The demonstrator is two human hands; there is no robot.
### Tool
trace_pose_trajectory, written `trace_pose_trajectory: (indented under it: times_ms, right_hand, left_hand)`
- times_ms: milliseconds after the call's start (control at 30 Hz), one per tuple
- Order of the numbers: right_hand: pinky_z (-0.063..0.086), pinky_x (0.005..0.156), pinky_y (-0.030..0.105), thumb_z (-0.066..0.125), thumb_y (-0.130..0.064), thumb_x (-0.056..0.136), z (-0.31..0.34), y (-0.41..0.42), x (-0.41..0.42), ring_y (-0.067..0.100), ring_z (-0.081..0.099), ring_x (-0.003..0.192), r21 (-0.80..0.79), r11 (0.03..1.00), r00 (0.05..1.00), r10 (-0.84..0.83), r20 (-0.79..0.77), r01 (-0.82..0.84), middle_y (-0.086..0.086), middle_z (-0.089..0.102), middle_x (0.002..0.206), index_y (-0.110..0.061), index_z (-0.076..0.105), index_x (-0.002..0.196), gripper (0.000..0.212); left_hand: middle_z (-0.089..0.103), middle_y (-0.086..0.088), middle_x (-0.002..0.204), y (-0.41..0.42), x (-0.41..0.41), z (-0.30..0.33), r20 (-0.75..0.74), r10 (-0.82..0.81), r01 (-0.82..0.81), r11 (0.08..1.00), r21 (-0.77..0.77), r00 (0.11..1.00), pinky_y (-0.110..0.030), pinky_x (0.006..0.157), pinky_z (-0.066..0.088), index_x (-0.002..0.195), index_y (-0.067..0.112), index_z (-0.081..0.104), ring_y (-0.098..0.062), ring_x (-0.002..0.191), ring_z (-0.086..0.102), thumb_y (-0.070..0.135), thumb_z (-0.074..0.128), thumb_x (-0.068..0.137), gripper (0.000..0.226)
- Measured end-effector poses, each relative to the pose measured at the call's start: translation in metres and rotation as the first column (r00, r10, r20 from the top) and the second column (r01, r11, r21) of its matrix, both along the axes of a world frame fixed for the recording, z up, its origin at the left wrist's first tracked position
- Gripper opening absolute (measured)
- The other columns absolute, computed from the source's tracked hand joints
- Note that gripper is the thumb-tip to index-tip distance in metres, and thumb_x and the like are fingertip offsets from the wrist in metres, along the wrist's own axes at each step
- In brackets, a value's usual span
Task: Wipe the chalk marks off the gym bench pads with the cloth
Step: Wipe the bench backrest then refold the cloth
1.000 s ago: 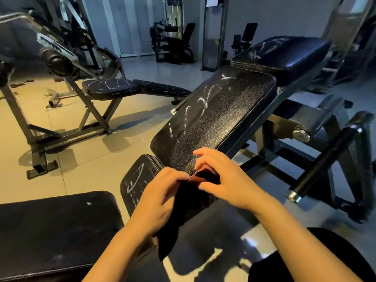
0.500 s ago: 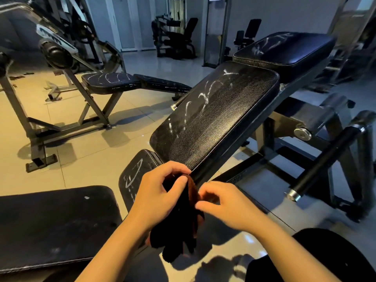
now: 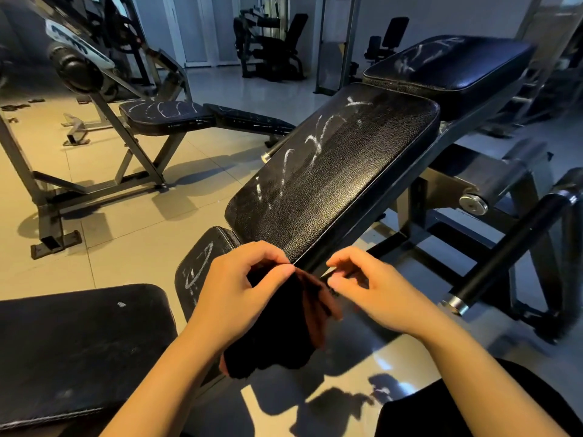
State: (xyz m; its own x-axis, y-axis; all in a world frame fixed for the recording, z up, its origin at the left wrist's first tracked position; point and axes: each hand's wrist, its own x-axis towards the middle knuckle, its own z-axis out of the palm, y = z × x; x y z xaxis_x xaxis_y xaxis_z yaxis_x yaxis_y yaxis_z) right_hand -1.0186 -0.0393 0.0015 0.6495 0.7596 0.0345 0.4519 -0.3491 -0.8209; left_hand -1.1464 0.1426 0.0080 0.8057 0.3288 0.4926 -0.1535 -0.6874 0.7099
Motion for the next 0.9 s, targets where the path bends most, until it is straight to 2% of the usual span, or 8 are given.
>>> trace_pose_trajectory:
  times_ms: [100, 133, 233, 367, 467, 600, 767, 900]
  right_hand:
    - [0.057, 0.080, 0.038, 0.064, -0.023, 0.092, -0.026, -0.002, -0.010, 0.021, 0.068, 0.084, -0.010, 0.999, 0.890, -0.045, -0.454, 0.045, 0.001, 0.060, 0.101, -0.025, 0.057, 0.110, 0.020]
    - [0.057, 0.083, 0.039, 0.065, -0.023, 0.091, -0.033, -0.003, -0.015, 0.023, 0.069, 0.090, -0.013, 1.000, 0.861, -0.029, -0.508, 0.026, -0.001, 0.059, 0.110, -0.027, 0.056, 0.114, 0.025]
    - [0.058, 0.084, 0.037, 0.071, -0.021, 0.087, -0.046, -0.001, -0.023, 0.026, 0.068, 0.095, 0.025, 1.000, 0.886, 0.017, -0.464, -0.006, -0.008, 0.049, 0.129, -0.040, 0.053, 0.122, 0.044]
    - [0.053, 0.079, 0.018, 0.063, -0.005, 0.090, -0.043, 0.009, -0.028, 0.004, 0.067, 0.087, 0.133, 0.989, 0.885, 0.007, -0.466, 0.062, -0.008, 0.047, 0.129, -0.039, 0.044, 0.128, 0.054]
    - [0.048, 0.076, 0.015, 0.057, -0.006, 0.095, -0.038, 0.013, -0.021, 0.008, 0.064, 0.097, 0.107, 0.994, 0.912, 0.026, -0.410, 0.019, -0.003, 0.050, 0.129, -0.041, 0.029, 0.139, 0.064]
    - [0.050, 0.088, 0.045, 0.058, -0.014, 0.096, -0.032, 0.011, -0.008, 0.015, 0.061, 0.085, -0.025, 0.998, 0.914, 0.038, -0.405, -0.052, -0.001, 0.070, 0.094, -0.036, 0.034, 0.142, 0.056]
    - [0.054, 0.084, 0.029, 0.054, -0.019, 0.099, -0.042, 0.020, -0.022, 0.011, 0.063, 0.090, -0.058, 0.968, 0.809, 0.172, -0.562, -0.246, 0.008, 0.067, 0.106, -0.037, 0.038, 0.133, 0.042]
    - [0.051, 0.080, 0.023, 0.057, -0.019, 0.097, -0.055, 0.030, -0.029, 0.012, 0.062, 0.100, 0.045, 0.991, 0.789, 0.130, -0.601, -0.129, 0.012, 0.066, 0.116, -0.033, 0.049, 0.125, 0.033]
  left_hand:
    - [0.065, 0.017, 0.092, -0.002, 0.004, 0.001, 0.017, -0.006, 0.005, 1.000, 0.026, 1.000, -0.013, 0.077, 0.044, 0.082, 0.024, 0.069, 0.000, 0.086, 0.061, 0.044, 0.057, 0.080, 0.024]
    - [0.065, 0.017, 0.092, -0.003, 0.004, 0.002, 0.020, -0.010, 0.009, 0.999, 0.032, 1.000, -0.013, 0.077, 0.044, 0.082, 0.024, 0.069, 0.000, 0.087, 0.060, 0.044, 0.057, 0.080, 0.024]
    - [0.065, 0.016, 0.093, -0.006, 0.005, 0.004, 0.026, -0.015, 0.014, 0.999, 0.031, 1.000, -0.011, 0.077, 0.043, 0.083, 0.024, 0.069, -0.001, 0.088, 0.060, 0.043, 0.057, 0.081, 0.022]
    - [0.066, 0.016, 0.091, -0.005, 0.005, 0.005, 0.031, -0.040, 0.040, 0.999, -0.007, 0.999, -0.013, 0.076, 0.045, 0.085, 0.025, 0.069, -0.004, 0.090, 0.061, 0.042, 0.059, 0.082, 0.020]
    - [0.066, 0.015, 0.091, -0.003, 0.004, 0.004, 0.029, -0.048, 0.047, 0.999, 0.005, 0.998, -0.014, 0.077, 0.046, 0.086, 0.023, 0.070, -0.004, 0.090, 0.062, 0.042, 0.058, 0.082, 0.022]
    - [0.067, 0.015, 0.091, 0.001, -0.002, 0.001, 0.021, -0.033, 0.033, 0.999, 0.001, 0.999, -0.012, 0.078, 0.044, 0.085, 0.022, 0.071, -0.004, 0.089, 0.062, 0.041, 0.060, 0.082, 0.022]
    - [0.066, 0.015, 0.092, 0.007, -0.011, -0.002, 0.002, -0.013, 0.013, 1.000, 0.013, 1.000, -0.015, 0.076, 0.046, 0.086, 0.024, 0.070, -0.005, 0.089, 0.062, 0.040, 0.060, 0.082, 0.019]
    - [0.066, 0.013, 0.091, 0.009, -0.017, -0.002, -0.004, -0.029, 0.029, 0.999, 0.025, 1.000, -0.012, 0.076, 0.043, 0.086, 0.020, 0.070, -0.004, 0.087, 0.062, 0.037, 0.061, 0.083, 0.019]
